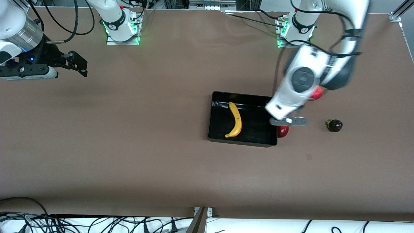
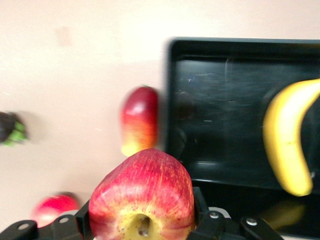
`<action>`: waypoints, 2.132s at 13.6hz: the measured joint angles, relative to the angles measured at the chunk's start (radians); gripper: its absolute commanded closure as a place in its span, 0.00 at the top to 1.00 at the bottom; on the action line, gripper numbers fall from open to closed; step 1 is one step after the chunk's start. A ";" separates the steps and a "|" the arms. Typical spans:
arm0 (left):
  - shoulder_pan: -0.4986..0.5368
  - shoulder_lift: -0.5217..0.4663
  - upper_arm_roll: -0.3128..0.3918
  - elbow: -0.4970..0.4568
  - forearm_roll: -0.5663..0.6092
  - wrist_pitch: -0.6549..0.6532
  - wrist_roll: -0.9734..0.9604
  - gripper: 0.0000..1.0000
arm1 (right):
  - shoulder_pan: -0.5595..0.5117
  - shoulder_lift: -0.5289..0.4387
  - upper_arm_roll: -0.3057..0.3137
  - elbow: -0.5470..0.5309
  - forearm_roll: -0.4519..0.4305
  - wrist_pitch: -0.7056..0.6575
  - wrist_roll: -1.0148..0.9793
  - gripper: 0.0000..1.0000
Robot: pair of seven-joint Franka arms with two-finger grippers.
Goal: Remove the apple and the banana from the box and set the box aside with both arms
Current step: 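Grasp the red apple and lift it out of the tray, then lower the apple beside the mango and open the left gripper, then reach the left gripper into the tray and grasp the yellow banana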
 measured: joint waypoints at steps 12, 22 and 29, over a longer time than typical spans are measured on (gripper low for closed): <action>0.139 -0.071 -0.010 -0.651 -0.001 0.597 0.209 1.00 | 0.000 0.000 0.000 0.000 0.000 0.000 0.000 1.00; 0.098 -0.114 -0.061 -0.241 -0.003 0.218 0.182 1.00 | 0.000 0.002 -0.001 0.000 0.000 0.033 0.000 1.00; -0.164 0.207 -0.090 0.224 -0.062 0.092 -0.139 1.00 | 0.000 0.002 -0.001 0.000 0.000 0.040 0.000 1.00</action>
